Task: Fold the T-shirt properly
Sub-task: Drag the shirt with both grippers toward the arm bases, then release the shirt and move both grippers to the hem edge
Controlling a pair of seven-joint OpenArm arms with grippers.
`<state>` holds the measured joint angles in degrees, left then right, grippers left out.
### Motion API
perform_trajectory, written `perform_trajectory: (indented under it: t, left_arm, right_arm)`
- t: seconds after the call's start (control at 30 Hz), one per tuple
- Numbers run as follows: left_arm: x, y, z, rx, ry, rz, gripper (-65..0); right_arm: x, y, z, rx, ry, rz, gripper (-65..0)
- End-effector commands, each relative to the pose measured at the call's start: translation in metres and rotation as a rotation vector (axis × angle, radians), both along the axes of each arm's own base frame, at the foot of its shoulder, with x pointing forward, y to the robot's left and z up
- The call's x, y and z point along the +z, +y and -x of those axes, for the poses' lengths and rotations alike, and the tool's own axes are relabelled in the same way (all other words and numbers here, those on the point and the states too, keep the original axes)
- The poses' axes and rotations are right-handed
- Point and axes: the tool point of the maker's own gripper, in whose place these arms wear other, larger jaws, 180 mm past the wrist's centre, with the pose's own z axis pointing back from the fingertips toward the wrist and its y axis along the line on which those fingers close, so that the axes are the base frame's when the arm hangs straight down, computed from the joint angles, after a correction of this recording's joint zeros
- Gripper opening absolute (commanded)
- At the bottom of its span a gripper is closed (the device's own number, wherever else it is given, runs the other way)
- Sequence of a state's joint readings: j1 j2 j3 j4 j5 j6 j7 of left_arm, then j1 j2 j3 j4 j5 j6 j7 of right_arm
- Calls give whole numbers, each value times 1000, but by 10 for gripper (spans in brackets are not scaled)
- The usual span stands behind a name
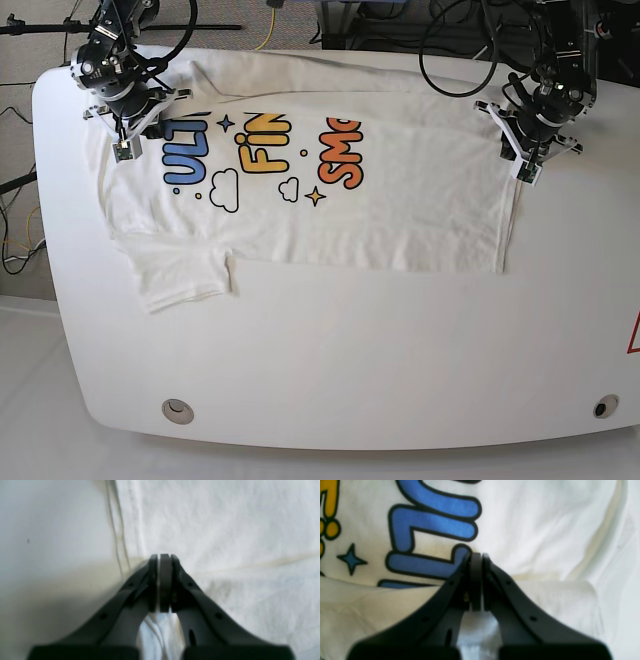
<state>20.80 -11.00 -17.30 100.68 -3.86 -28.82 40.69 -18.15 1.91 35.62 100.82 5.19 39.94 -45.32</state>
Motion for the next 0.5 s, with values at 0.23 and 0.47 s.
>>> perform_trajectory:
  t: [0.23,0.47]
  left_arm:
    - [51,12,-34,11,-124,-38,-524]
    - [96,21,-83,48,-297,-10,-292]
  right_arm:
    - [38,-37,-63,8,-103,87,-496]
    - [57,-53,-113,16,-181,91,-268]
